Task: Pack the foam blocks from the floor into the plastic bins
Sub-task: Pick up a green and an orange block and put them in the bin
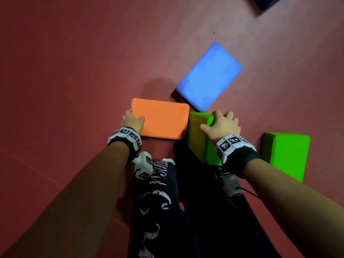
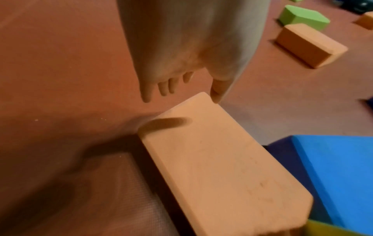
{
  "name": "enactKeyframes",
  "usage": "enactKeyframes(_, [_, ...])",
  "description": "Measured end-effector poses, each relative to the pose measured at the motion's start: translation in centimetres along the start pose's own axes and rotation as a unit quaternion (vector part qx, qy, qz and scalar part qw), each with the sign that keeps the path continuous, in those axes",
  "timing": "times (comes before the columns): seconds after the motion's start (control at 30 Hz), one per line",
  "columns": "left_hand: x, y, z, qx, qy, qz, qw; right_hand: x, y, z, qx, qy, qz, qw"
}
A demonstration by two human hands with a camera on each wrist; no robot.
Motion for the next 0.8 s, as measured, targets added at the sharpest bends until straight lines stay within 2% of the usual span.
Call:
enactKeyframes(0.07, [-0.4,-0.3,-2.1,0.007,0.041,0.017,0.999,-1.8,-0.4,-1.2,0.024,0.023,0.007,0.999])
enactKeyframes(0.13, [-1.0,-1.1,-3.5,-0.017,0.069,0.031,0.997,-3.1,-0.9,-1.7,0.034,0.047,0.027,0.998])
enactKeyframes(0.33, [-3.1,-1.0,-3.7,-0.043,0.08,0.006,0.996,-2.2,-0.7,-1.6,0.035,0.062,0.024,0.997])
enactKeyframes(0.4, [-3.6,-0.3,-2.8,-0.025,0.06,0.018,0.998,-1.1,-0.6,-1.5,0.025,0.061,0.011,0.998])
enactKeyframes(0.5, [-3.9,0.9,0.3,0.008,0.014,0.108,0.994,0.4,0.0,-0.3,-0.002,0.051,-0.009,0.999])
enactKeyframes(0.57, [-3.4,1.0,3.2,-0.019,-0.003,0.152,0.988,1.4,0.7,0.8,-0.013,0.044,-0.014,0.999])
enactKeyframes(0.63, [-3.1,1.3,6.1,-0.06,0.0,0.141,0.988,2.3,1.7,2.6,-0.019,0.038,0.001,0.999])
enactKeyframes(0.8, [-1.3,1.0,11.1,-0.154,0.072,0.114,0.979,2.3,4.4,6.0,-0.047,0.063,0.062,0.995])
Point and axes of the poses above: each hand's wrist, its own z-axis away from the middle knuckle, its own y-axis out of the back of the hand, x = y × z, the point moved 6 cm from there along -z, towards the middle knuckle, and after that the axes turned 2 degrees about x, right-handed, at the moved point
